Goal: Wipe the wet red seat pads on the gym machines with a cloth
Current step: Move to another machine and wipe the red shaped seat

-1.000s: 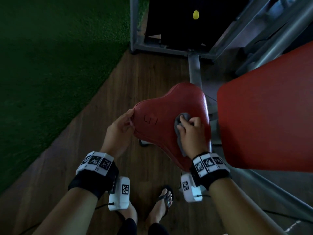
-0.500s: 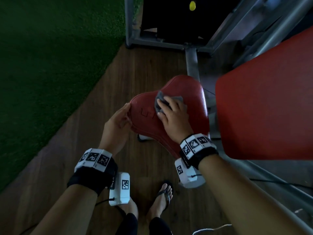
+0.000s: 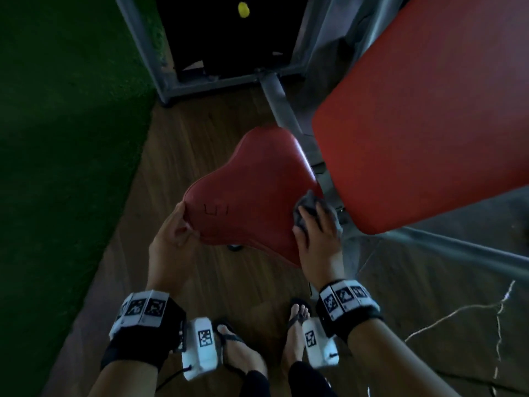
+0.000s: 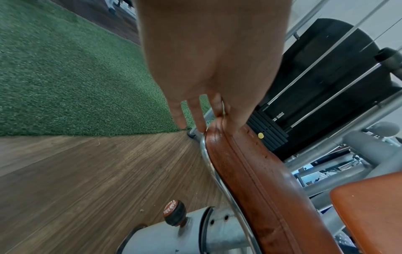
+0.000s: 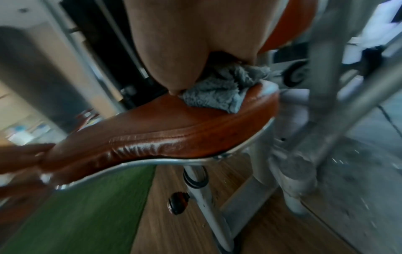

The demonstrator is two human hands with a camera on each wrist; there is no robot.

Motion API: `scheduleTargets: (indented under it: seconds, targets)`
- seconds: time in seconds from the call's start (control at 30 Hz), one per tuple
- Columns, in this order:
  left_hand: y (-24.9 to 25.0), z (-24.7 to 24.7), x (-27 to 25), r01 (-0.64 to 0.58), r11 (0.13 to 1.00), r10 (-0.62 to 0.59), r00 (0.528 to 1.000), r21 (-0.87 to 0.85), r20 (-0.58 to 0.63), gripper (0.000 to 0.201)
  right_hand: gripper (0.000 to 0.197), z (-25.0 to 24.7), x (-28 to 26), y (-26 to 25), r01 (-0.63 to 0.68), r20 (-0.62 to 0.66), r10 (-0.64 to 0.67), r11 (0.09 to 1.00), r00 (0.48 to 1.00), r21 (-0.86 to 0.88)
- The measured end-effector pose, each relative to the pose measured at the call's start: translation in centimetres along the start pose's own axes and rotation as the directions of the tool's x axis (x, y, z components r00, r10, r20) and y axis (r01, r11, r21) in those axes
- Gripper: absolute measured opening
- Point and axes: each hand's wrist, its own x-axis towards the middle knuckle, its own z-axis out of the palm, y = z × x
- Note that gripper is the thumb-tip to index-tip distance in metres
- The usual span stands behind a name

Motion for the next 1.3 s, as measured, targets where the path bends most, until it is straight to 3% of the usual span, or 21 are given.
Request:
scheduleTargets:
  seconds: [0.07, 0.17, 0.23, 0.33, 0.5, 0.73, 0.93, 1.1, 1.3]
  targets:
    - [-0.3, 0.0, 0.2, 0.002, 1.0, -0.002, 1.0, 0.025, 0.009, 0.065, 0.046, 0.0, -1.5, 0.0, -0.183, -0.026, 0.188, 0.975, 0.982, 0.123]
    - [-0.7, -0.6, 0.6, -0.009, 0.997, 0.008, 1.0, 0.07, 0.016, 0.067, 0.044, -0.1, -3.1, -1.0, -0.413, -0.032, 0.449, 0.845, 0.893, 0.34]
    - [-0.9, -1.0, 1.0, -0.019, 0.996, 0.017, 0.999, 0.091, 0.031, 0.067, 0.04, 0.0, -4.0, -2.3, -0.483, -0.044, 0.573, 0.728, 0.819, 0.486]
    - [-0.8, -1.4, 1.2, -0.031, 0.993, 0.026, 0.999, 0.114, 0.045, 0.066, 0.041, 0.9, -5.4, -5.1, -0.512, -0.003, 0.649, 0.604, 0.761, 0.611]
    - [-0.7, -2.0, 1.3, -0.035, 0.994, 0.031, 0.999, 0.106, 0.042, 0.062, 0.051, 2.4, -7.2, -8.5, -0.502, 0.025, 0.619, 0.611, 0.785, 0.612]
    - [-2.1, -3.2, 1.4, -0.033, 0.991, 0.025, 0.998, 0.132, 0.063, 0.054, 0.05, 1.6, -6.3, -5.4, -0.473, -0.073, 0.623, 0.66, 0.779, 0.583]
    - [-2.4, -3.3, 2.6, -0.089, 0.989, 0.075, 0.989, 0.116, 0.124, 0.053, 0.053, 2.5, -6.2, -6.4, -0.529, -0.012, 0.694, 0.561, 0.72, 0.637]
    - [-2.7, -2.8, 3.8, -0.15, 0.982, 0.135, 0.982, 0.116, 0.133, 0.063, 0.05, 1.8, -5.6, -4.3, -0.543, -0.031, 0.678, 0.616, 0.735, 0.571]
    - [-2.8, -2.2, 3.3, -0.12, 0.99, 0.112, 0.987, 0.071, 0.114, 0.063, 0.053, 2.1, -5.6, -5.2, -0.541, -0.047, 0.712, 0.574, 0.701, 0.614]
